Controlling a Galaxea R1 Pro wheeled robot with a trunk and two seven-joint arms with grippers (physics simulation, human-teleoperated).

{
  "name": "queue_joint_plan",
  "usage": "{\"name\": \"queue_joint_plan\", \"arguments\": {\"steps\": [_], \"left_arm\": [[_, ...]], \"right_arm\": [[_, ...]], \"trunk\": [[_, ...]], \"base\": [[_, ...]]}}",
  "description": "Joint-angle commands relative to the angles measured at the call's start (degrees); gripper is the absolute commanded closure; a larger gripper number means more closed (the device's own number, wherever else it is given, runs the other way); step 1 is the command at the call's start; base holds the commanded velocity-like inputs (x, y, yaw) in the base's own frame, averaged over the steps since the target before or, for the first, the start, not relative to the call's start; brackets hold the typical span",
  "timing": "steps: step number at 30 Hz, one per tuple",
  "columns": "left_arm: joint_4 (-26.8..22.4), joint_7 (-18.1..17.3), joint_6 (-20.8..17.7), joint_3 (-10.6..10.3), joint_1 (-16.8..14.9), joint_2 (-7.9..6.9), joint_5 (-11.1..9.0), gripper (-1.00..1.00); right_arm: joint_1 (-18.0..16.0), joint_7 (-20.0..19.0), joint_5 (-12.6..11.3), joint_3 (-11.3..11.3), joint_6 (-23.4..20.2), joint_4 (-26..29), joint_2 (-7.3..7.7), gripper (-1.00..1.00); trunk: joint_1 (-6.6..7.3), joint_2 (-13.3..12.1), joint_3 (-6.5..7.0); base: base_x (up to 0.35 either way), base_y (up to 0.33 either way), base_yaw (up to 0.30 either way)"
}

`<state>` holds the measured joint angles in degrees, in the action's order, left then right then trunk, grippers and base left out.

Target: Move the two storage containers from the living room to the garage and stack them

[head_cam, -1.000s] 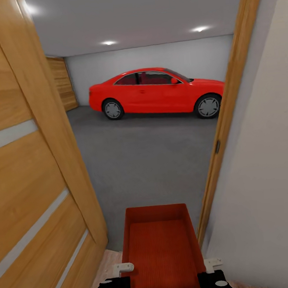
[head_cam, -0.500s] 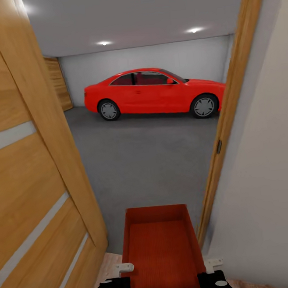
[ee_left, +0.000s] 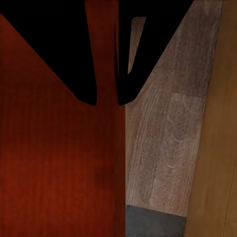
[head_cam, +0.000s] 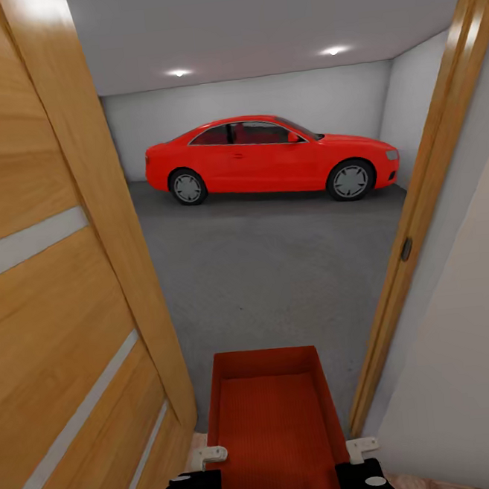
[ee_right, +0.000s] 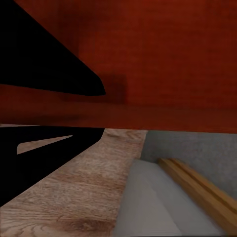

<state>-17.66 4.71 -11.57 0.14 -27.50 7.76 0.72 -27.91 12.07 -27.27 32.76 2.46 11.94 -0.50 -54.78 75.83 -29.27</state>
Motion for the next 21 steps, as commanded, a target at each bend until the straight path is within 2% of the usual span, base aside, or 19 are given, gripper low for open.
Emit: {"name": "queue_joint_plan", "arguments": {"steps": [1, 21], "left_arm": [[-0.36, 0.48, -0.33, -0.4, -0.01, 0.06, 0.25, 1.0], [-0.36, 0.48, -0.29, -0.4, -0.01, 0.06, 0.25, 1.0]], "right_arm": [[-0.04, 1.08, -1.39, 0.11, -0.27, -0.29, -0.02, 1.0], [-0.04, 1.04, -1.39, 0.11, -0.27, -0.29, -0.02, 1.0]], "trunk": [[0.0, 0.03, -0.05], [0.0, 0.03, -0.05]], "base": [[0.005, 0.018, -0.16], [0.0, 0.001, -0.223]]}}
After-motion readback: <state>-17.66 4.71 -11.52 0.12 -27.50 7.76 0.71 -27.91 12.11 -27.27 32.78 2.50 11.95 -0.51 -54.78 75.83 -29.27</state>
